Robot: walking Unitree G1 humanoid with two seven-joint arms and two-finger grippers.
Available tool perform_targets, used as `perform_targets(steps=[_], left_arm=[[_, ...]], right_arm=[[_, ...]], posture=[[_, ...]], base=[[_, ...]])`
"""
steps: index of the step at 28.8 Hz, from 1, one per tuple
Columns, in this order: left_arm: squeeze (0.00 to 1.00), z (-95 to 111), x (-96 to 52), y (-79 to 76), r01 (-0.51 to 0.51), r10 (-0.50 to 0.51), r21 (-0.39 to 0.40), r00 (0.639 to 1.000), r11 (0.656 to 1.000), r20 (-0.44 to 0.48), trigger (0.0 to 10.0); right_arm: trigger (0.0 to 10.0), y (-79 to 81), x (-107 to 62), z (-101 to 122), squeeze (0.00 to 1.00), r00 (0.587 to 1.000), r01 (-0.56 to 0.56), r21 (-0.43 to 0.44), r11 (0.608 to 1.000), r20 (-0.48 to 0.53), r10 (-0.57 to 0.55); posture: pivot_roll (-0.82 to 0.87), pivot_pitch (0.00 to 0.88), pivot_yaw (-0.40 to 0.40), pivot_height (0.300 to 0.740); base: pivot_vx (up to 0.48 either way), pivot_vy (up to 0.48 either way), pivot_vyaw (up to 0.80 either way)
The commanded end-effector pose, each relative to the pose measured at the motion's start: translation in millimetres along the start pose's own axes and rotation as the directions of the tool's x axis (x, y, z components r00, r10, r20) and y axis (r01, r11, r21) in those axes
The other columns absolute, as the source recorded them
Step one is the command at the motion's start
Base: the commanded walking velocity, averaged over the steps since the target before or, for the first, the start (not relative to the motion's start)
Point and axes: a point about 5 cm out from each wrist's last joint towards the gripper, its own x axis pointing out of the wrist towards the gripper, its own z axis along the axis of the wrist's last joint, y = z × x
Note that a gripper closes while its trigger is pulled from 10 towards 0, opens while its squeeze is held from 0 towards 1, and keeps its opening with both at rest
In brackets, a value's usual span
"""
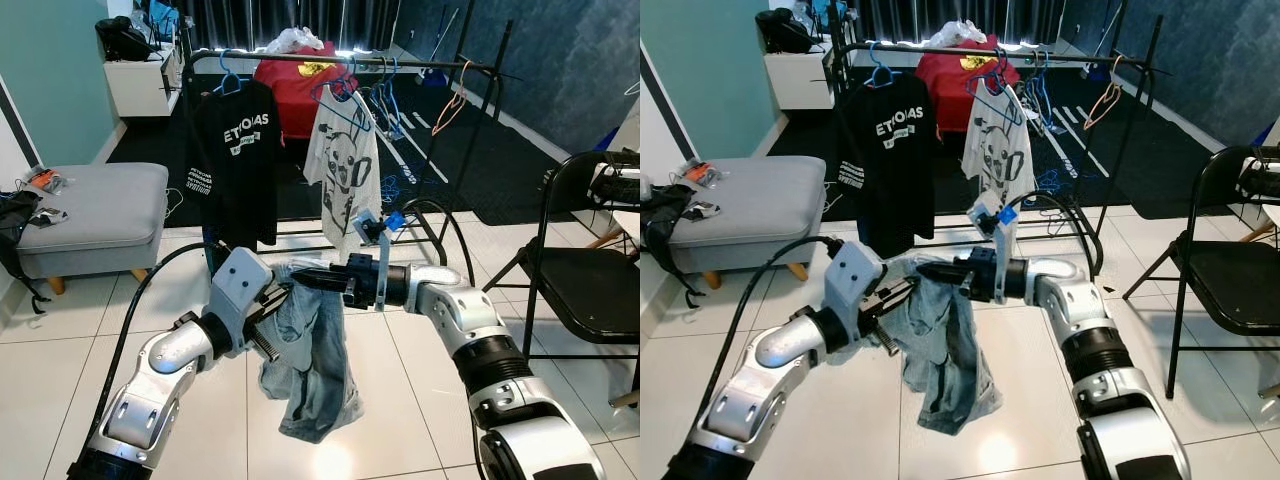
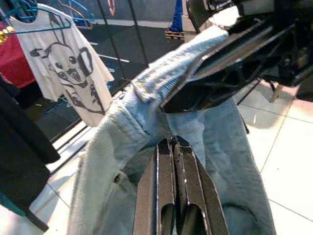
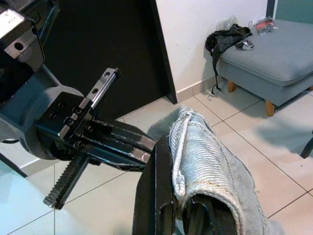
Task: Hang hanger
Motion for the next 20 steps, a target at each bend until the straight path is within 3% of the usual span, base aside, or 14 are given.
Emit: perform_targets(steps=[1, 8, 9, 11, 12, 20], left_arm=[[0.00, -3, -1.3, -1.3, 0.016, -0.016, -0.003, 1.000, 1.000, -0.022, 0.0], [0.00, -4, -4.0, 1.6, -0.003, 0.003, -0.005, 1.000, 1.000, -0.028, 0.0], [0.00, -6, -4.9, 4.6, -0.022, 0.022, 0.010, 0.999, 1.000, -0.047, 10.0], [0.00, -7, -5.1, 5.9, -0.030, 0.031, 0.015, 0.998, 0.999, -0.056, 10.0], [1.00, -7, -5.5, 7.6, -0.033, 0.034, 0.012, 0.998, 0.999, -0.053, 10.0], [1.00, 0, -7.4, 17.1, -0.059, 0.060, 0.026, 0.998, 0.998, -0.019, 10.0]], right_arm=[[10.0, 0.5, -0.8, 8, 0.00, 1.000, -0.005, -0.018, 1.000, 0.026, 0.006], [10.0, -0.2, 0.1, 15, 0.00, 0.998, 0.006, -0.021, 1.000, 0.060, -0.005], [10.0, -0.1, 2.2, 18, 0.00, 0.996, 0.017, -0.020, 1.000, 0.087, -0.016], [10.0, -0.1, 3.0, 19, 0.00, 0.995, 0.022, -0.019, 1.000, 0.097, -0.020], [10.0, -0.4, 3.9, 22, 0.00, 0.993, 0.027, -0.018, 0.999, 0.114, -0.025], [10.0, 0.4, 6.4, 35, 0.00, 0.988, 0.010, -0.021, 1.000, 0.153, -0.007]], posture=[[0.05, 0.000, -0.074, 0.740], [0.06, 0.000, -0.080, 0.740], [0.06, 0.000, -0.081, 0.740], [0.06, 0.000, -0.081, 0.740], [0.06, 0.000, -0.081, 0.740], [0.06, 0.000, -0.085, 0.740]], base=[[0.000, 0.000, 0.00], [0.000, 0.000, 0.00], [0.000, 0.000, 0.00], [0.000, 0.000, 0.00], [0.000, 0.000, 0.00], [0.000, 0.000, 0.00]])
